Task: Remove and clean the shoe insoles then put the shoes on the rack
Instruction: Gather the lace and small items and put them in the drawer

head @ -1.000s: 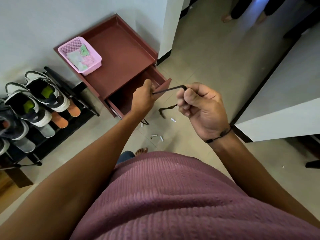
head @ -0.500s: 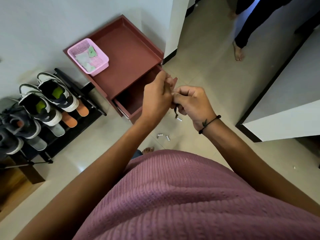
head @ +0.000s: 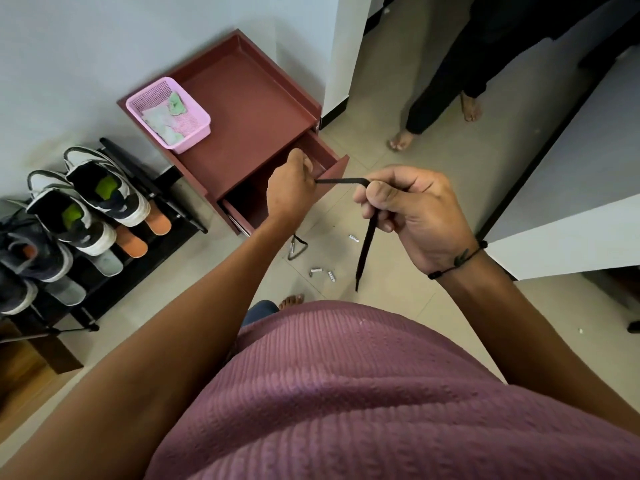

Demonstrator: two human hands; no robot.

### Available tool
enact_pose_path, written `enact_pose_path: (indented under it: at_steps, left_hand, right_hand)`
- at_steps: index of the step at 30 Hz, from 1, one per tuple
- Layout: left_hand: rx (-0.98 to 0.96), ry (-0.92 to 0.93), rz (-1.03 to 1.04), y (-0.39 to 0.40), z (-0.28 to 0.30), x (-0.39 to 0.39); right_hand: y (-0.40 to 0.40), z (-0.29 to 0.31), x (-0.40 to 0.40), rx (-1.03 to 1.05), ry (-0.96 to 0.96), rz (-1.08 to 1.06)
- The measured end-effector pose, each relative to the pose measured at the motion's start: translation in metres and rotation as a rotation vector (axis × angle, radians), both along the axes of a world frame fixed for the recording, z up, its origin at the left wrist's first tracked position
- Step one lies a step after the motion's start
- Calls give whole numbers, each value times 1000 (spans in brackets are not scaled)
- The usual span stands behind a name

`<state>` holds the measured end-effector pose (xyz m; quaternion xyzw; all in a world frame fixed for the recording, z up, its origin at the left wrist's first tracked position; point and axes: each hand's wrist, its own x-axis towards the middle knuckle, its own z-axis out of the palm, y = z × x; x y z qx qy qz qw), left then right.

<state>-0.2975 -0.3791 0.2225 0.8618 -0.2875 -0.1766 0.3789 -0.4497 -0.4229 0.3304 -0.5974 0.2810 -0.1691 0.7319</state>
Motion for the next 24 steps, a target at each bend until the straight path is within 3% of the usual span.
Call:
enact_pose_path:
  at_steps: [16,19,24]
  left_hand:
    - [331,79,96,31,-38,20]
    - [70,189,80,32,-33,22]
    - [-400,203,46,27,18,-1]
  right_hand:
    - [4,4,3,52,-97,49]
    - [1,2,9,4,1,75]
    - [-1,-10,21,-271,325,110]
